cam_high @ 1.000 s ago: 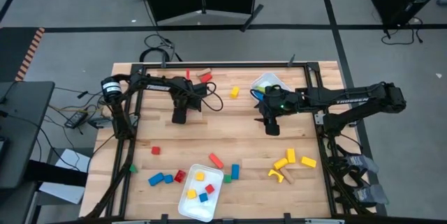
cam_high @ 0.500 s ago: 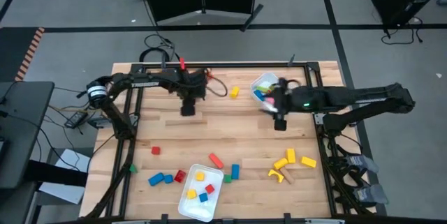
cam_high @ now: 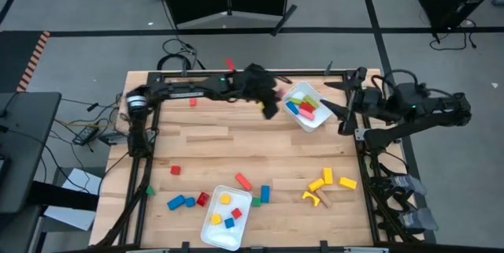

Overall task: Sort blocks by size
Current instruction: Put the pink rectangle block into the top white bin

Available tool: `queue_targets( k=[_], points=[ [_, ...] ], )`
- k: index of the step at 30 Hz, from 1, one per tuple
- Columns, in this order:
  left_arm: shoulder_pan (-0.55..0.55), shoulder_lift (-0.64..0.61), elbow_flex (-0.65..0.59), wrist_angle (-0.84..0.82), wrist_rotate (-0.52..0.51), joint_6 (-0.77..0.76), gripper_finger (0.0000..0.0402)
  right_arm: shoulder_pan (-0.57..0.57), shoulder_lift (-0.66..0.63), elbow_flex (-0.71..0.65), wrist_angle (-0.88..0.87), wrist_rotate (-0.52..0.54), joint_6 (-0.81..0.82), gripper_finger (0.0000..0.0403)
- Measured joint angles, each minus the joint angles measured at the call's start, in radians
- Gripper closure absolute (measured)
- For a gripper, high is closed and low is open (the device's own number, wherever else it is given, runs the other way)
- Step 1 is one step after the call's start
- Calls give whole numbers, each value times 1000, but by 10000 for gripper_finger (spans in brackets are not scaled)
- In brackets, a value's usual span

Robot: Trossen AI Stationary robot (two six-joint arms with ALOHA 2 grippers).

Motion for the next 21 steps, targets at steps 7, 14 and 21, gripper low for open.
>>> queue_targets(
  k=[7, 14, 21],
  points=[
    [5, 254, 225, 120, 32, -156, 297, 14, 31, 0, 18, 0, -24, 167],
    [12, 432, 411, 100, 40, -214, 297, 14, 79, 0, 20, 0, -24, 167],
    [17, 494, 448, 97, 26, -267, 291, 14, 106, -1, 20, -1, -26, 169]
  ],
)
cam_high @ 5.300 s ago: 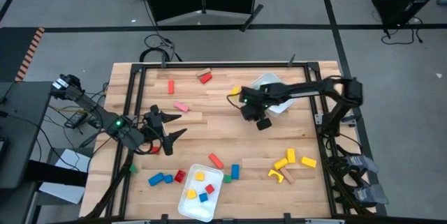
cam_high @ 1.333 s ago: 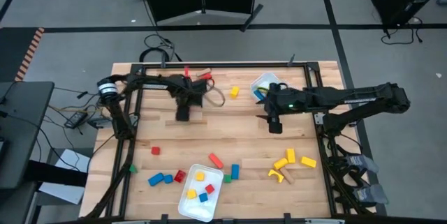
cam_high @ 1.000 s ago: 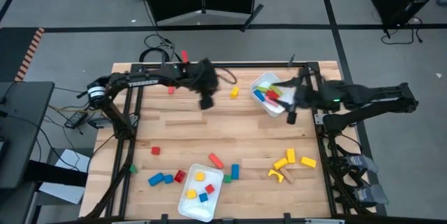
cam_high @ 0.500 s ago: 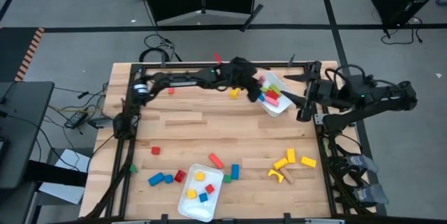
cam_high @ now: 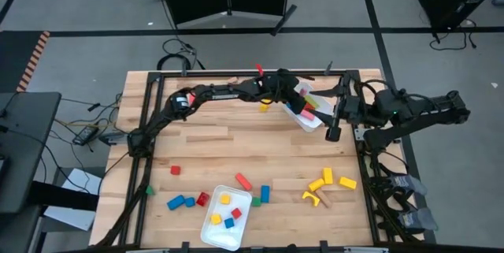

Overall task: Sort blocks by size
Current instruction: Put the pink rectangle block into the top white bin, then put the yellow rectangle block into the top white bin

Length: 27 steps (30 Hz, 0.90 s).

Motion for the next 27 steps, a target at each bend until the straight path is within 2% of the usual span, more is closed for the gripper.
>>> queue_targets(
  k=[2, 6, 8, 10, 13, 17, 20, 23, 27],
  points=[
    [0, -2, 0, 9, -23, 0, 246, 0, 1, 0, 4, 0, 0, 169],
    [2, -17, 0, 16, -7, 34, 131, 1, 3, 0, 6, 0, -1, 168],
    [2, -34, 0, 11, -23, 54, 96, 2, 3, 0, 10, 0, -1, 168],
    [4, -63, 0, 0, -36, 66, 83, 2, 2, 0, 11, 0, 0, 167],
    [4, -121, -17, -31, -92, 120, 93, 9, 3, 0, 12, 0, 1, 167],
    [3, -269, -160, 16, -138, 160, 145, 40, 3, 0, 11, -1, 0, 167],
    [-4, -441, -354, 121, -155, 163, 189, 60, 3, 0, 4, -1, 2, 167],
    [-18, -644, -607, 256, -160, 163, 223, 72, 20, 0, -16, -1, 25, 167],
    [-53, -919, -913, 390, -188, 158, 246, 64, 95, 0, -52, -2, 75, 167]
  ],
)
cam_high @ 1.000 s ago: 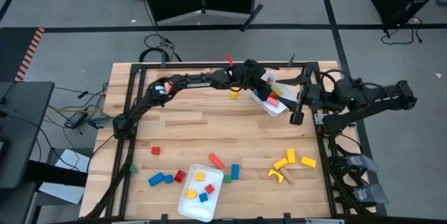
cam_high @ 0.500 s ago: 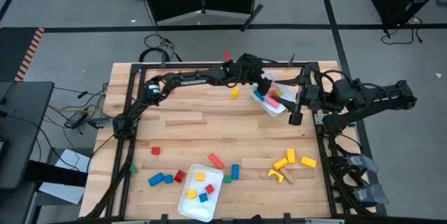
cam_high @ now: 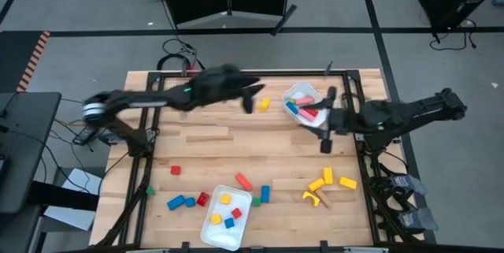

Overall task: Sort blocks by size
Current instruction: Put the yellow rectangle block into the top white bin

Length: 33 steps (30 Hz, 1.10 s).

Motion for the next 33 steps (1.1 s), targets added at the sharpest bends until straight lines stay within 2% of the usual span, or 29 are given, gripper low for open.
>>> queue_targets(
  k=[4, 7, 14, 17, 24, 26, 33],
  points=[
    [-52, -237, -219, 13, -53, -27, 249, -14, 110, 0, -52, -3, 68, 167],
    [-99, -375, -347, 8, -94, -56, 249, -20, 192, 0, -122, -72, 165, 167],
    [-180, -611, -563, 24, -136, -127, 249, 7, 343, 0, -266, -251, 381, 167],
    [-205, -686, -643, 98, -144, -139, 249, 53, 422, 0, -287, -303, 441, 167],
    [-216, -741, -795, 259, -160, -194, 249, 143, 595, 8, -252, -311, 396, 140],
    [-216, -741, -812, 250, -160, -209, 249, 149, 627, 39, -264, -320, 402, 125],
    [-217, -734, -818, 251, -154, -210, 249, 174, 653, 149, -572, -311, 492, 93]
  ],
)
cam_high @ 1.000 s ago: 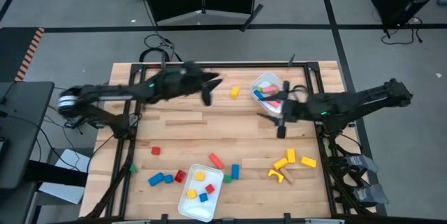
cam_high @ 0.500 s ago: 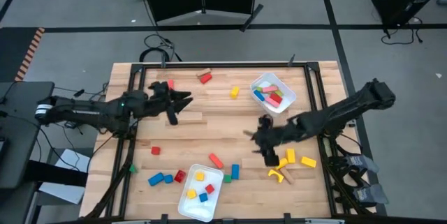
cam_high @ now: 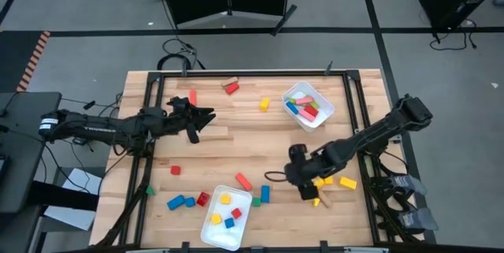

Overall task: Sort blocks by size
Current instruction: Put the yellow rectangle block into the top white bin

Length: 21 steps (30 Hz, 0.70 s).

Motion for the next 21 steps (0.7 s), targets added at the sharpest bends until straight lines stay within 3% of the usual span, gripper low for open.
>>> queue_targets(
  k=[7, 16, 21],
  points=[
    [0, -2, 0, 7, 1, 32, 249, 60, -28, -49, -311, -6, 310, 109],
    [0, -2, 0, 5, 3, 79, 249, 101, -248, -178, -327, 27, 1077, 96],
    [0, -2, 0, 2, 3, 92, 249, 116, -249, -225, -327, -26, 1304, 70]
  ],
)
